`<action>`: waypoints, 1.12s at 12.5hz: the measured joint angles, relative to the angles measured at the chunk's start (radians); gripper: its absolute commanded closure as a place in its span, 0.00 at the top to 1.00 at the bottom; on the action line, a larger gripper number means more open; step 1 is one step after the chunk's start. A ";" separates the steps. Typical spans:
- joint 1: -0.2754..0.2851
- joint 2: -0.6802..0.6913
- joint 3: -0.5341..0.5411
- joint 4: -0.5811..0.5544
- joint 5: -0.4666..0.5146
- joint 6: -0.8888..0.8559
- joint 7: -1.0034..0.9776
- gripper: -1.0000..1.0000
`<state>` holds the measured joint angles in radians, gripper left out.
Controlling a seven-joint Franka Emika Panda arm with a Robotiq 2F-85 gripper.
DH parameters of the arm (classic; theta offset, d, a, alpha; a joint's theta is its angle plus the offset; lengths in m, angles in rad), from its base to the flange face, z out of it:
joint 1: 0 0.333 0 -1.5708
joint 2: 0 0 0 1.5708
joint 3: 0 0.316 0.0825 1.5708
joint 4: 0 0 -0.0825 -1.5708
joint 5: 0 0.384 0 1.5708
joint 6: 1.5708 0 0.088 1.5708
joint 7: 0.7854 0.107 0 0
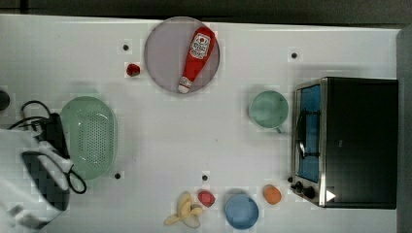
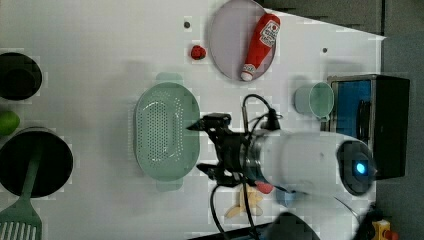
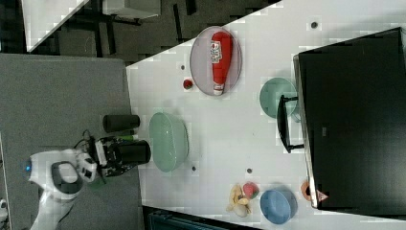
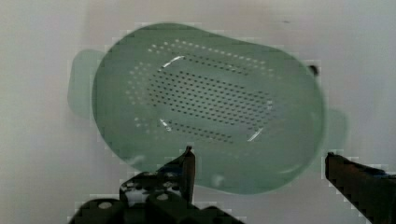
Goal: Drag strainer left to right.
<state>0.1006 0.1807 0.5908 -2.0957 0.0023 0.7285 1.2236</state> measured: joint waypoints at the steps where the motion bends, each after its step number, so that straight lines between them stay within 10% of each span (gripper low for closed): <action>1: -0.009 0.051 0.002 -0.006 -0.002 0.068 0.013 1.00; 9: 0.022 0.328 -0.154 -0.020 -0.010 0.332 0.083 1.00; 14: 0.178 0.412 -0.315 -0.021 -0.003 0.404 0.096 1.00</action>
<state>0.2783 0.5928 0.2754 -2.1172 -0.0003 1.1328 1.3193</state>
